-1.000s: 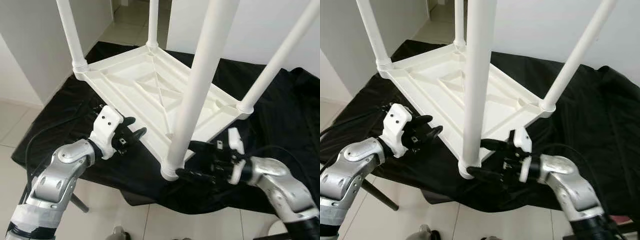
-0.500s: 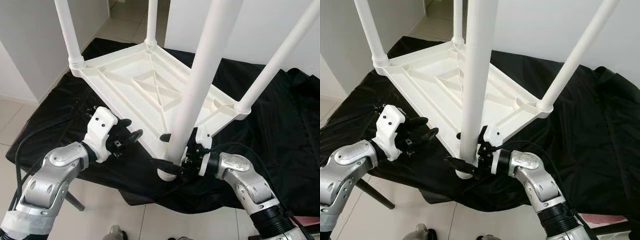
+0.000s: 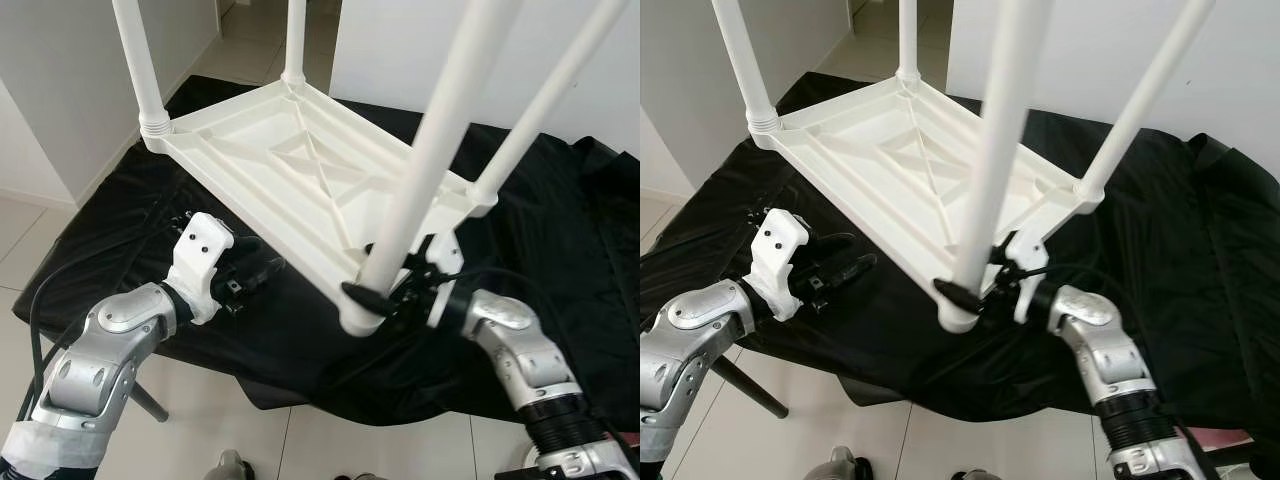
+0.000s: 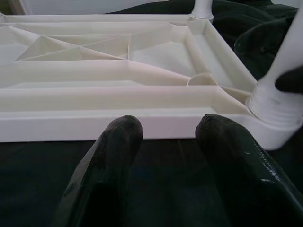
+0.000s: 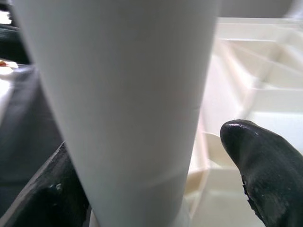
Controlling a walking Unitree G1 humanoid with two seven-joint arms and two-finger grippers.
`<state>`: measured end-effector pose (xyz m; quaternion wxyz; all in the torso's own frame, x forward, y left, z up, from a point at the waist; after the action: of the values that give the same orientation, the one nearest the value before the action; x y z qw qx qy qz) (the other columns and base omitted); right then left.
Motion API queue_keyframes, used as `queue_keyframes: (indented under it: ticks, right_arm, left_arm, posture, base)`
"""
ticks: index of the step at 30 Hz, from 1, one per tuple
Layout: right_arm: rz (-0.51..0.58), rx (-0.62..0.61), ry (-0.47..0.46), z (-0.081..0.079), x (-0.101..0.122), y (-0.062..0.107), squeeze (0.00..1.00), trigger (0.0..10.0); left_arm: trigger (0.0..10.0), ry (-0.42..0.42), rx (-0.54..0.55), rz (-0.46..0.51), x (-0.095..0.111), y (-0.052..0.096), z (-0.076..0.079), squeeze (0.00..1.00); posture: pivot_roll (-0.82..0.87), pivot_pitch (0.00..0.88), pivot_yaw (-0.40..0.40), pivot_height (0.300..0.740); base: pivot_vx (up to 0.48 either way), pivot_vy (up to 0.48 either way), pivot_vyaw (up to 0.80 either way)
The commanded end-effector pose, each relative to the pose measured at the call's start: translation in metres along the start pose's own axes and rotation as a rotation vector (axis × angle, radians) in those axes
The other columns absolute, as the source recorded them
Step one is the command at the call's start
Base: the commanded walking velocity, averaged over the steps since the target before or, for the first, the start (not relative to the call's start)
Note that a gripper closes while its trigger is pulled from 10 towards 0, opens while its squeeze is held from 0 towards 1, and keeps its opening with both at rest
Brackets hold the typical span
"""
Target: Building children table
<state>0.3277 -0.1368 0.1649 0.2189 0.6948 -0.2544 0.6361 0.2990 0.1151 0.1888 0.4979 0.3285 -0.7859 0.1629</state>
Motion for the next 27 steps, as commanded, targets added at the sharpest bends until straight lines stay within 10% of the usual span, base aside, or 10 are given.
queue_keyframes:
  ticks: [1, 16, 18, 19, 22, 27]
  right_arm:
    - [0.004, -0.114, 0.02, 0.021, 0.002, 0.012, 0.0, 10.0]
    - [0.066, -0.146, 0.015, 0.015, 0.001, 0.007, 0.0, 9.6]
    - [0.077, -0.139, 0.013, 0.012, 0.0, 0.003, 0.0, 6.4]
    - [0.077, -0.139, 0.013, 0.012, 0.0, 0.003, 0.0, 6.4]
    - [0.093, -0.162, -0.001, 0.013, 0.0, 0.004, 0.0, 0.0]
    - [0.096, -0.25, -0.045, 0.02, -0.003, 0.007, 0.0, 0.0]
  left_arm:
    - [10.0, 0.003, -0.028, 0.0, 0.0, -0.004, 0.005, 0.0]
    - [10.0, 0.034, -0.163, 0.144, 0.031, -0.035, 0.043, 0.0]
    - [10.0, 0.044, -0.163, 0.154, 0.034, -0.041, 0.044, 0.0]
    - [10.0, 0.044, -0.163, 0.154, 0.034, -0.041, 0.044, 0.0]
    - [10.0, 0.037, -0.148, 0.177, 0.04, -0.046, 0.045, 0.0]
    - [10.0, 0.032, -0.142, 0.202, 0.046, -0.049, 0.05, 0.0]
  posture:
    - [0.03, 0.092, -0.067, 0.74]
    - [0.0, 0.075, -0.047, 0.74]
    - [0.0, 0.075, -0.047, 0.74]
    - [0.0, 0.075, -0.047, 0.74]
    - [0.0, 0.074, -0.047, 0.74]
    - [0.01, 0.069, -0.052, 0.74]
  base:
    - [0.0, 0.0, 0.0]
    - [0.0, 0.0, 0.0]
    - [0.0, 0.0, 0.0]
    - [0.0, 0.0, 0.0]
    - [0.0, 0.0, 0.0]
    - [0.0, 0.0, 0.0]
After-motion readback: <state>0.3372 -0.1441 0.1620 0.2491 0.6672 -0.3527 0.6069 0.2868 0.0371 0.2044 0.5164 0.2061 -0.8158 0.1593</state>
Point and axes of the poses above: a point about 5 cm out from each wrist's last joint towards the gripper, its own y axis pointing back from the gripper into the wrist, its own x axis along the axis of the wrist's last joint, z = x × y, the point moved 4 cm from there along -y, pointing out of the wrist towards the gripper, and after that the axes turned 15 degrees about -y, right-handed, at the moved point
